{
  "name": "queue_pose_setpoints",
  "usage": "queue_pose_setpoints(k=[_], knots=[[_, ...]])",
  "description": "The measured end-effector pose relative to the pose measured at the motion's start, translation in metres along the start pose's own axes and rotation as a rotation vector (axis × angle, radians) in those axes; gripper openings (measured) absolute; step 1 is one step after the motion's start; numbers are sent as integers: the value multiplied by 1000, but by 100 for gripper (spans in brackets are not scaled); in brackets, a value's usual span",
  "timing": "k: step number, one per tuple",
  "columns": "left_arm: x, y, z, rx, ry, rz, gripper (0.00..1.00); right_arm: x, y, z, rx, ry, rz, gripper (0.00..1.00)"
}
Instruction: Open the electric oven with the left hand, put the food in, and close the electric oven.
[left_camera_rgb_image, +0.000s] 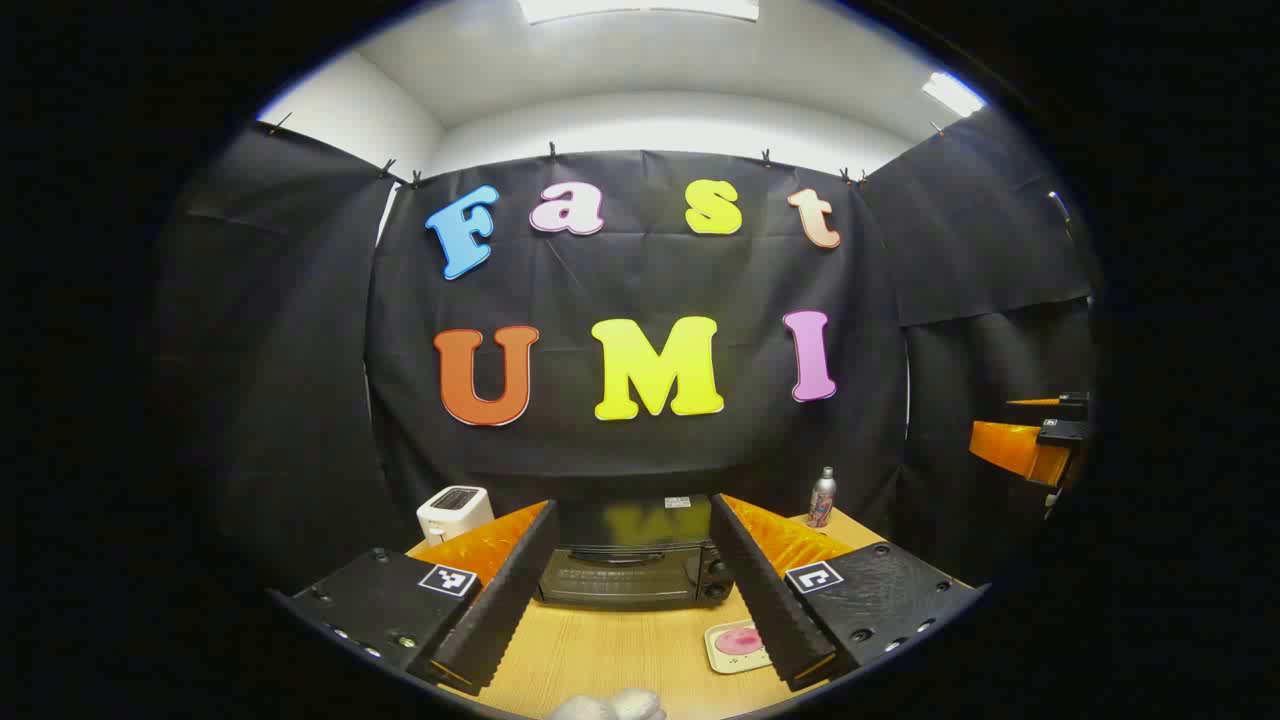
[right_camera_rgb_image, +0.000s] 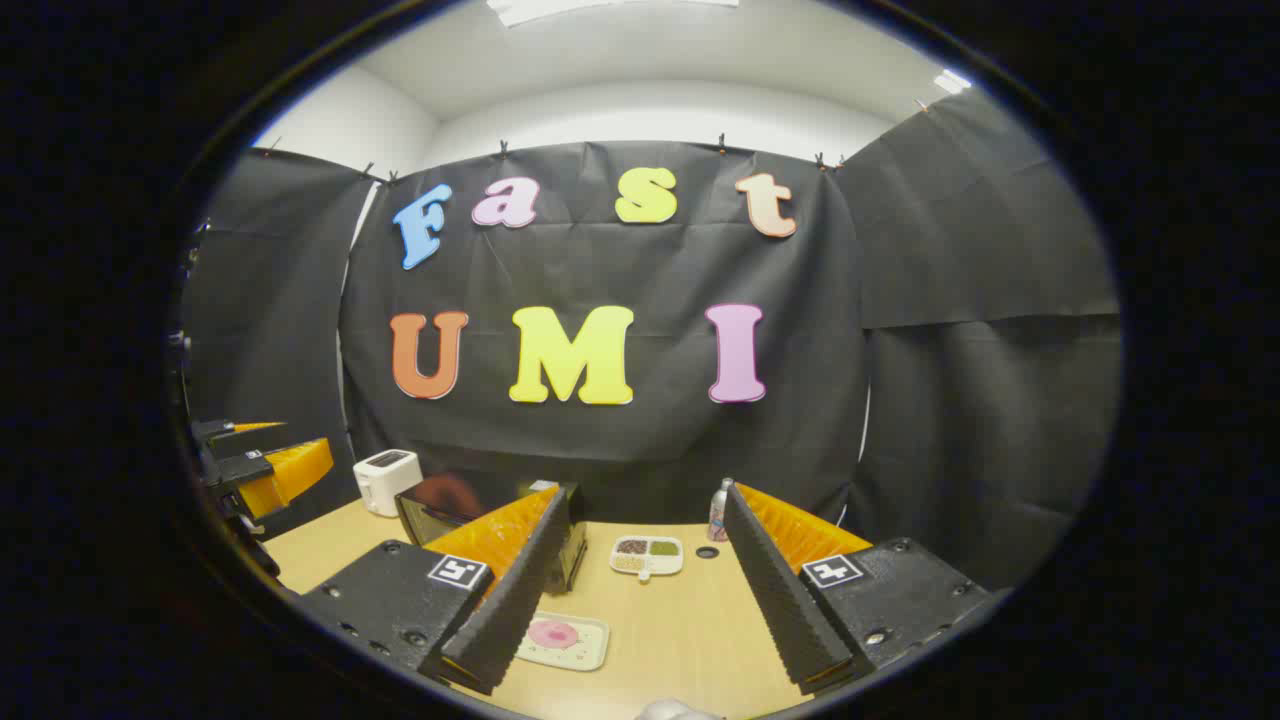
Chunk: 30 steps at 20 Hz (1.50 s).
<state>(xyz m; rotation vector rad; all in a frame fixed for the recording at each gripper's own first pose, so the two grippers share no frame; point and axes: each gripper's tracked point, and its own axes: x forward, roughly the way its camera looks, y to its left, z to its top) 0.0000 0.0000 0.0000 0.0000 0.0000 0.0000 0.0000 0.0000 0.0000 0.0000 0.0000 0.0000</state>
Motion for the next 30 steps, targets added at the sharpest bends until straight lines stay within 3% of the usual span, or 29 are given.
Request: queue_pose_setpoints(k=[13,19,25,30], knots=[[10,12,-11,10,11,35,96,6,5,-3,-17,6,33,96],[41,7,-26,1,21,21,96,3,4,2,-3,-11,51,96],[102,-1,-66,-20,77,-32,96,0,-19,2,-8,13,-22,96],[159,10,-116,14,152,-30,96,-7,-39,-7,-16,56,-99,96]])
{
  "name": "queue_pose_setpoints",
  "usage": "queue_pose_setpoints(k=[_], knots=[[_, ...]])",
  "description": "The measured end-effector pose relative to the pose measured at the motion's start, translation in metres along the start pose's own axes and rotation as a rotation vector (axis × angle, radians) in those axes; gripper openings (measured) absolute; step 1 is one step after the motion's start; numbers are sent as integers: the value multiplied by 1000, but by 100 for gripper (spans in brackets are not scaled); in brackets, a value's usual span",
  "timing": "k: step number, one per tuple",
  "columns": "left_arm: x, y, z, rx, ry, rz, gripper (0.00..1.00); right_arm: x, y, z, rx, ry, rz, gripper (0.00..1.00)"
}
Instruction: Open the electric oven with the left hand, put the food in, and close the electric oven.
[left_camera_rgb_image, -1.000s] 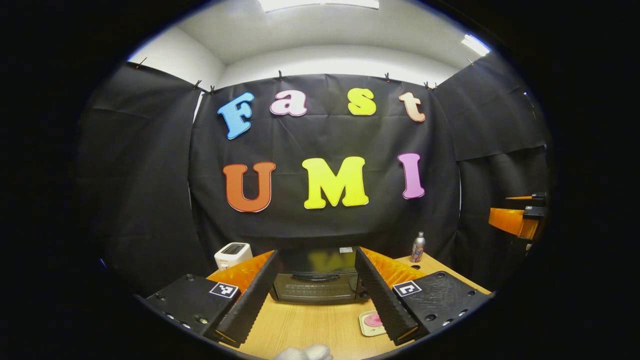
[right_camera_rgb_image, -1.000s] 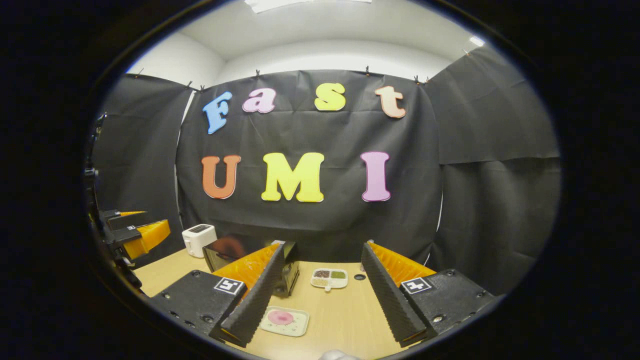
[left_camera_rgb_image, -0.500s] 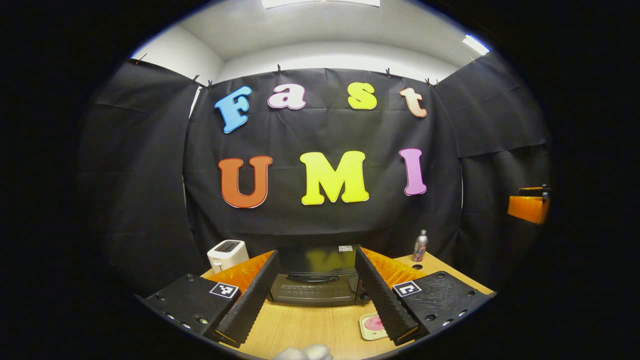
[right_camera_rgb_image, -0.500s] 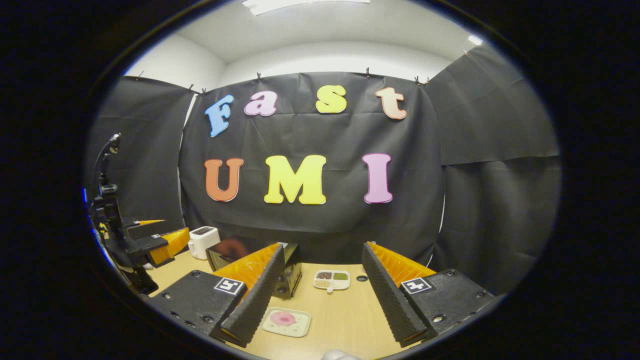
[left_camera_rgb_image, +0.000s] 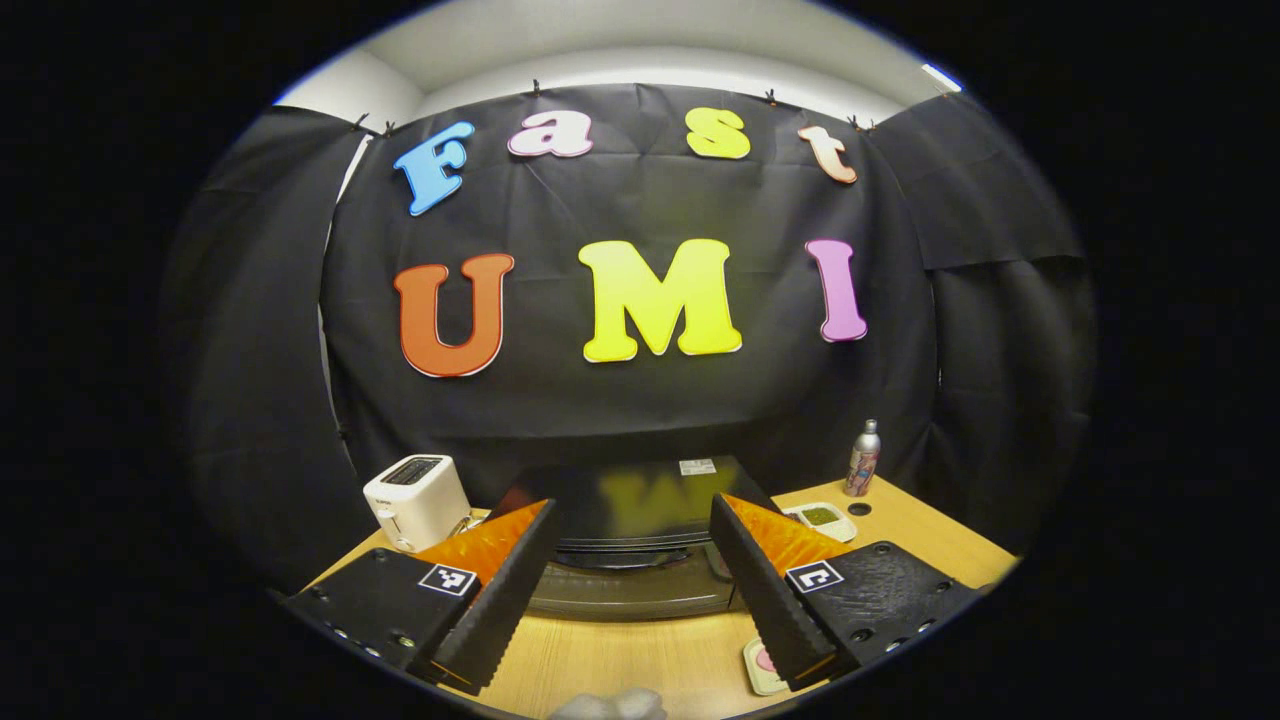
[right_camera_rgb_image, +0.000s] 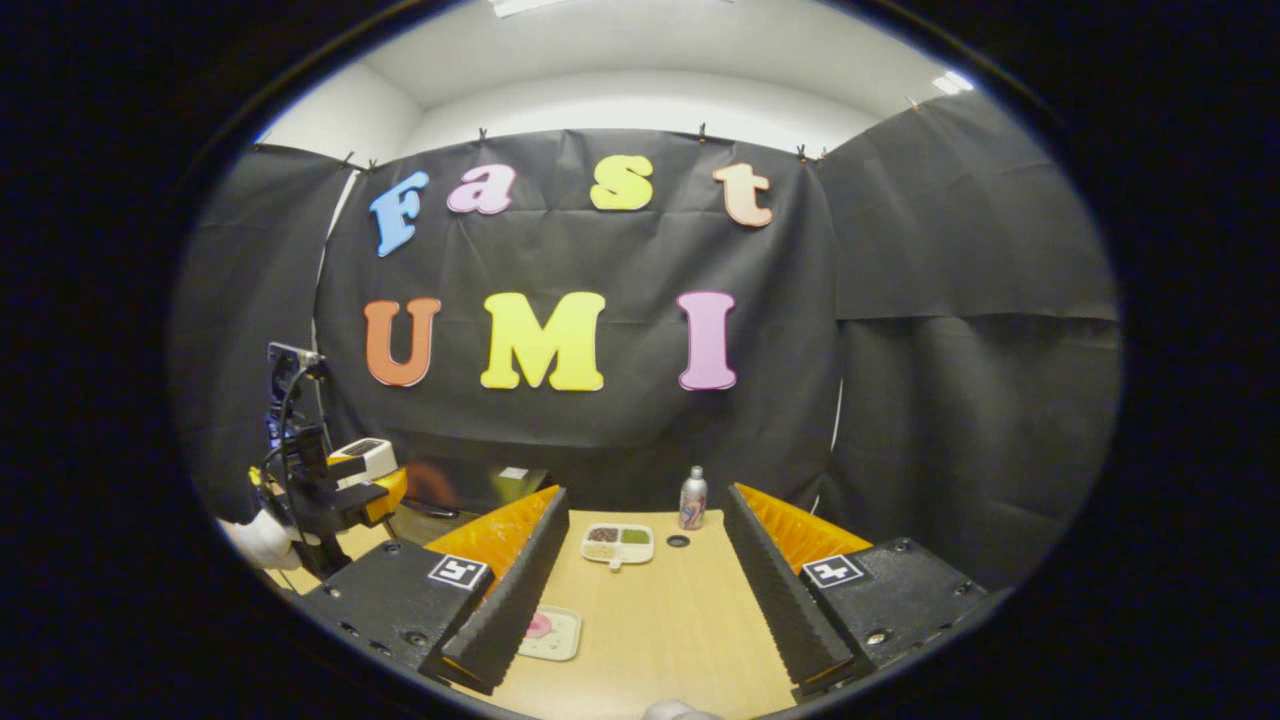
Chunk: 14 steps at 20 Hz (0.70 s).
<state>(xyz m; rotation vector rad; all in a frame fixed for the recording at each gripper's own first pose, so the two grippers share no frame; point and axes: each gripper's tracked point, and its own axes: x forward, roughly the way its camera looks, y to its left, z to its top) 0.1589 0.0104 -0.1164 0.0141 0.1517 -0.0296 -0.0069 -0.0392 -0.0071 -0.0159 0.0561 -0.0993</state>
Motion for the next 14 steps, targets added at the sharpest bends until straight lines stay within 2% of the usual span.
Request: queue_pose_setpoints(k=[6,7,10,12,14], knots=[[55,9,-43,-27,87,9,97,3,-12,-8,-19,45,-63,96],[62,10,-48,-27,99,9,96,5,-11,-8,-21,50,-69,99],[76,13,-64,-32,134,4,96,11,-7,-9,-27,62,-76,96],[80,9,-76,-53,171,-28,97,14,-3,-11,-30,71,-74,96],[79,14,-74,-34,163,-27,98,18,3,-13,-33,75,-66,100]])
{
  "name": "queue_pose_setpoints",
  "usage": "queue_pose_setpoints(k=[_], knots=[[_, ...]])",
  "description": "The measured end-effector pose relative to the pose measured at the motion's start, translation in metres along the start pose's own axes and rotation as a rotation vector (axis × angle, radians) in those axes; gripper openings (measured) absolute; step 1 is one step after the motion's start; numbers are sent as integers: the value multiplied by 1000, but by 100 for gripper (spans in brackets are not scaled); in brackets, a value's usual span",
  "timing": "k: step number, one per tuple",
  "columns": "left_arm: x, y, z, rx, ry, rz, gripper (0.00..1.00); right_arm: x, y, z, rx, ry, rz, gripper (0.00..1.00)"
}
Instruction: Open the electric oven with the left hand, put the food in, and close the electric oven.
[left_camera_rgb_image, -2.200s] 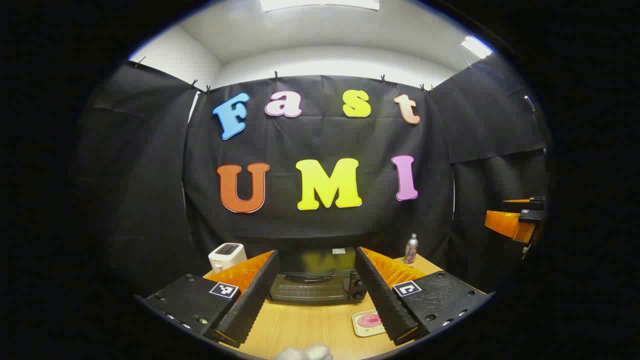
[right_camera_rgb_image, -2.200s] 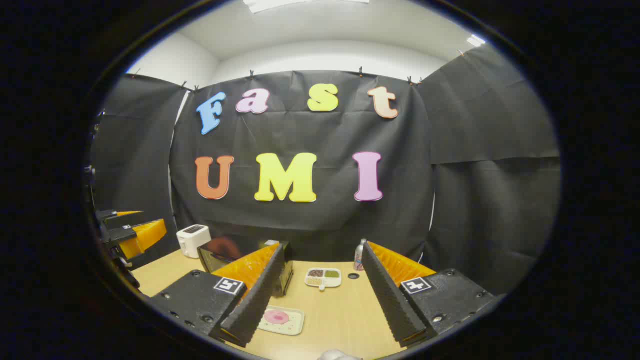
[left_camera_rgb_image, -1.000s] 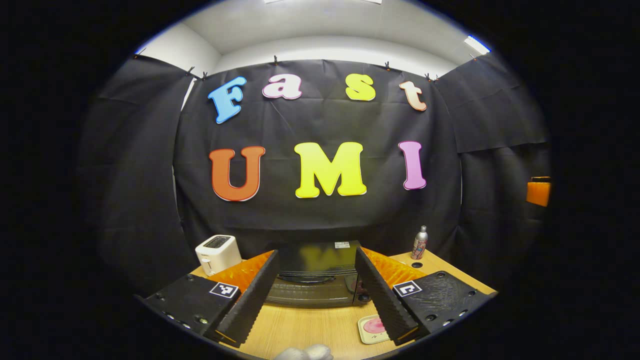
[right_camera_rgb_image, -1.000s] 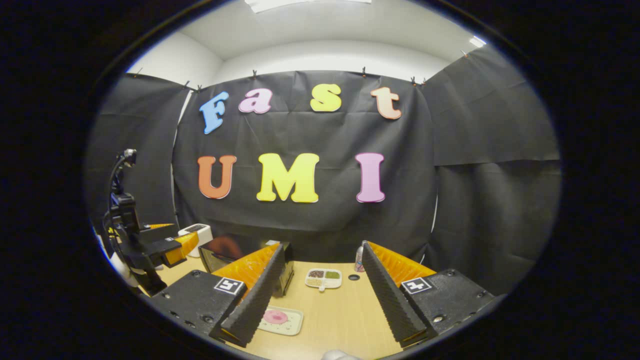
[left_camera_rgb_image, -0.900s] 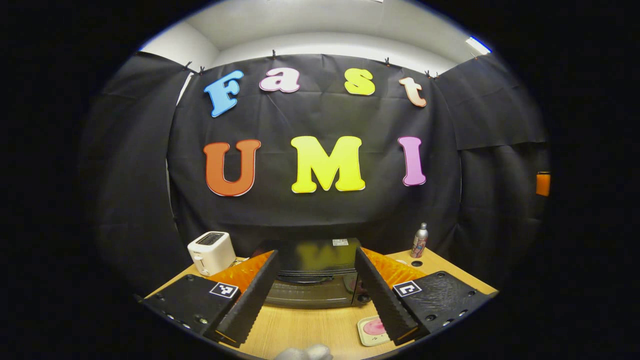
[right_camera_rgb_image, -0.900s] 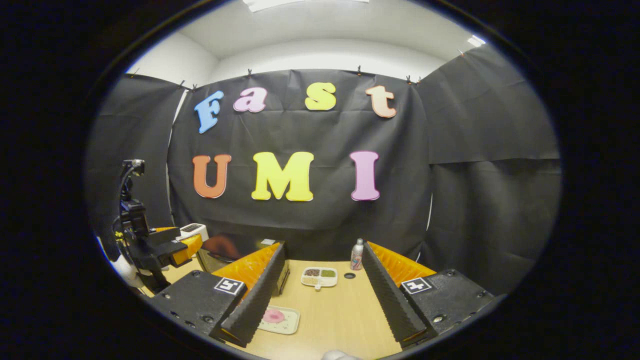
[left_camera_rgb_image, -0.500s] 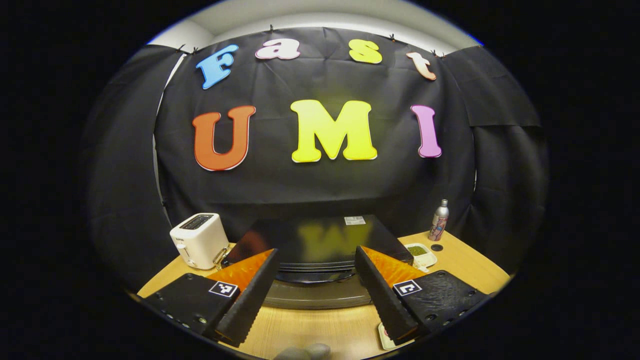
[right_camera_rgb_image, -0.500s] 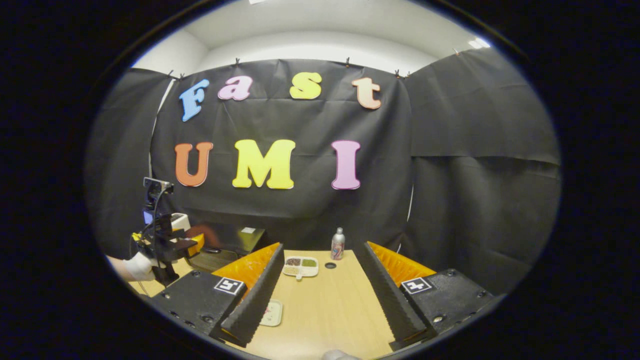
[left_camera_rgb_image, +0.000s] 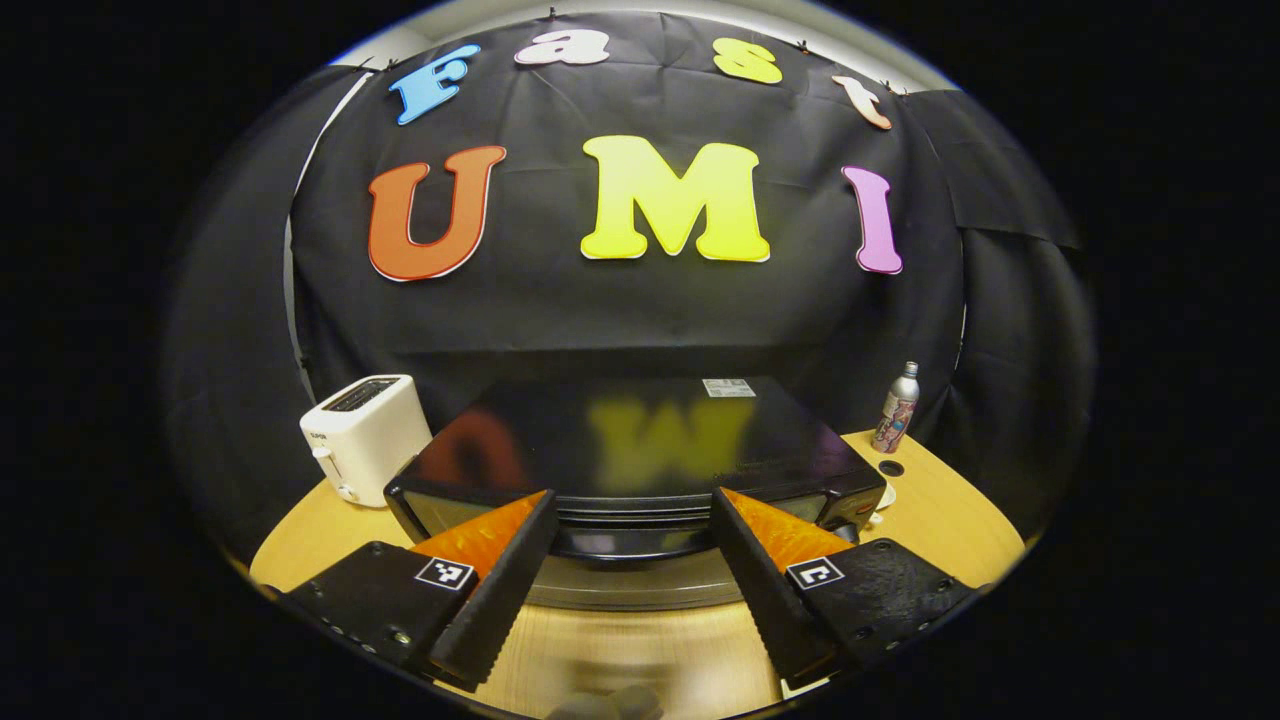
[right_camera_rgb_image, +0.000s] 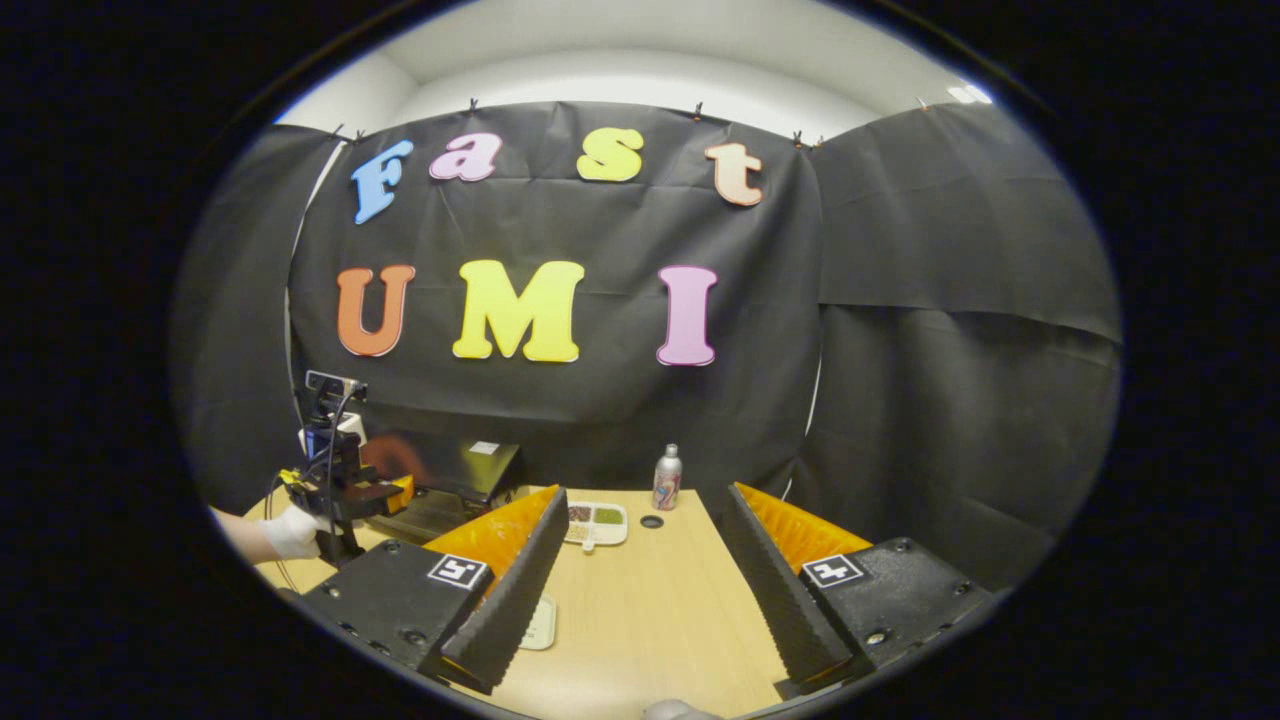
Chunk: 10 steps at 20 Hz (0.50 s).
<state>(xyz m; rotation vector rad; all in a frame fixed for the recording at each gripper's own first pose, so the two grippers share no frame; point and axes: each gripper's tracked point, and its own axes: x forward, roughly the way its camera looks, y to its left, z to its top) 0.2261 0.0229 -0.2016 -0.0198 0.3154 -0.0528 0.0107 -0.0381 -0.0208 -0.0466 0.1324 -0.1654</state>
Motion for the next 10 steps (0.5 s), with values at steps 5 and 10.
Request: queue_pose_setpoints(k=[5,10], knots=[[1,-1,-7,8,10,-15,97,1,14,-1,8,6,28,99],[-6,0,-9,3,33,-4,97,-3,25,-4,4,9,59,99]])
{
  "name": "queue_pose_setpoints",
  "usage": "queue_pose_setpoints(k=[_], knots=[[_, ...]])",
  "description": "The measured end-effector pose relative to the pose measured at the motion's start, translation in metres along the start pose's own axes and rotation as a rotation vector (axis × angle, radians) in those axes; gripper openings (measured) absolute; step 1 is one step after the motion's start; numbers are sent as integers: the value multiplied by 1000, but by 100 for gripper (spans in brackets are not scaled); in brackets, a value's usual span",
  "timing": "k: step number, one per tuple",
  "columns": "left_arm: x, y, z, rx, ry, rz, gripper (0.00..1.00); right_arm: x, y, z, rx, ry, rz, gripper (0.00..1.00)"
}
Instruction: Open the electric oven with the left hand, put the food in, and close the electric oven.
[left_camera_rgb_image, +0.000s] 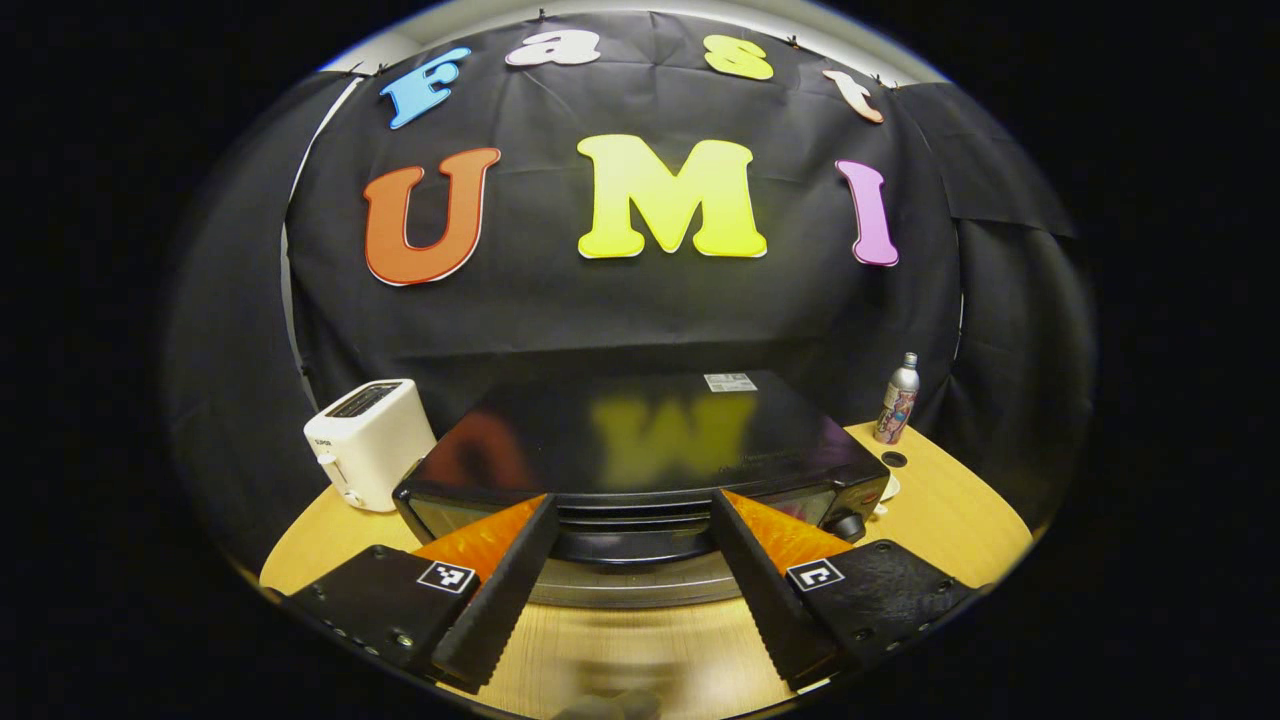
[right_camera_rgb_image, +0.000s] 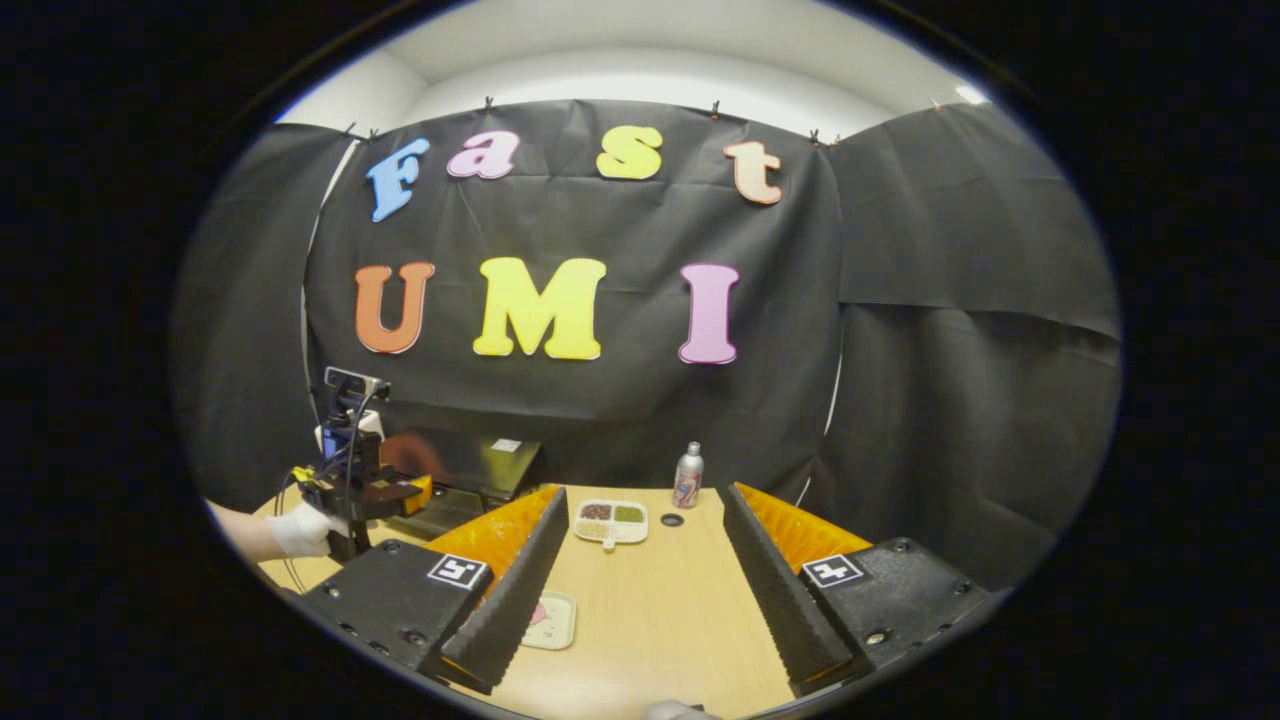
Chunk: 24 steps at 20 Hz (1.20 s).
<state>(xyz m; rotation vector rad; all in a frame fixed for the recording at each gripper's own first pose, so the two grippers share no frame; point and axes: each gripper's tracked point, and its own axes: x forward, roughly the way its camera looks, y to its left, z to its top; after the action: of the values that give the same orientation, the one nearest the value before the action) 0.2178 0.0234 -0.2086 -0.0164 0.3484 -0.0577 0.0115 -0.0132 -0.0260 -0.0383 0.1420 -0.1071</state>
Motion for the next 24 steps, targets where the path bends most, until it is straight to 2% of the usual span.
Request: queue_pose_setpoints(k=[2,9,10,18,24], knots=[[-8,-1,-3,10,2,-5,97,-2,4,-2,2,3,15,96],[-51,-2,-38,1,50,-22,97,-11,15,-13,8,10,60,96],[-55,-3,-47,1,66,-24,97,-12,16,-16,9,14,66,99],[-90,-5,-111,-14,158,-6,97,-24,20,-28,3,28,99,97],[-97,-10,-159,-40,258,-6,96,-29,10,-46,-26,55,92,96]])
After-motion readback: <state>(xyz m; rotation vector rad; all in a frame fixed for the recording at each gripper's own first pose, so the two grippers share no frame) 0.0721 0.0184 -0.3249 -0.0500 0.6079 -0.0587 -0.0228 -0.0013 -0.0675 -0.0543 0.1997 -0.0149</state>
